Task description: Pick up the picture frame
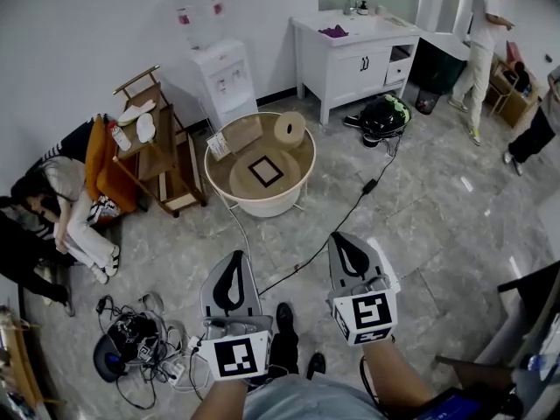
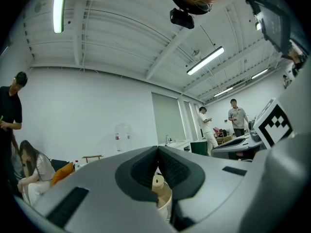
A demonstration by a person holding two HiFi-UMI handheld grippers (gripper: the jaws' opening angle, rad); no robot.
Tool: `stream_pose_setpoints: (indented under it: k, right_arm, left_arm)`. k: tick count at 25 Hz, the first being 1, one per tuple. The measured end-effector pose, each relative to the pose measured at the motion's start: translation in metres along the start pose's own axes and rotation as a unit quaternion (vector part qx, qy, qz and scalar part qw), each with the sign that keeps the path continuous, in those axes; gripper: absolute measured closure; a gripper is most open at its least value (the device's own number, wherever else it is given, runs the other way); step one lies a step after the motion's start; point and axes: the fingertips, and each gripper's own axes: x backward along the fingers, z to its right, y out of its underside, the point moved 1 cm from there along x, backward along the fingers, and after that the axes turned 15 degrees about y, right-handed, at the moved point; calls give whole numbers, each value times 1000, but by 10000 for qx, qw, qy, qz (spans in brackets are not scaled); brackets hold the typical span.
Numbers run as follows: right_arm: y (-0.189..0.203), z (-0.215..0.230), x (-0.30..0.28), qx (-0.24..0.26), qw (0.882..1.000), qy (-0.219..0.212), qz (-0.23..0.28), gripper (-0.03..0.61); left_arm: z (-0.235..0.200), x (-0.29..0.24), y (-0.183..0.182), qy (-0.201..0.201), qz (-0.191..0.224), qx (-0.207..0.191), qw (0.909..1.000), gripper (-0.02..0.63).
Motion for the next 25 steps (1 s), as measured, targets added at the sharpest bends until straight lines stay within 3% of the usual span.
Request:
stream_pose_setpoints:
  k: [6, 12, 18, 25]
  right_arm:
    - [-40, -41, -104, 140, 9994, -227, 229, 566]
    - [-82, -47, -170, 199, 9986, -24, 494, 566]
    - [-87, -22, -204, 184, 9983, 264, 479, 566]
    - [-63, 14, -255, 159, 9990, 332, 235, 566]
  left_arm:
    - [-86, -72, -1, -51, 209, -8, 9998, 598]
    - [-144, -126, -17, 73, 461, -179, 9988, 598]
    - [-157, -169, -7, 270, 352, -348, 9984, 598]
    - [-155, -230, 22, 406, 68, -274, 9988, 598]
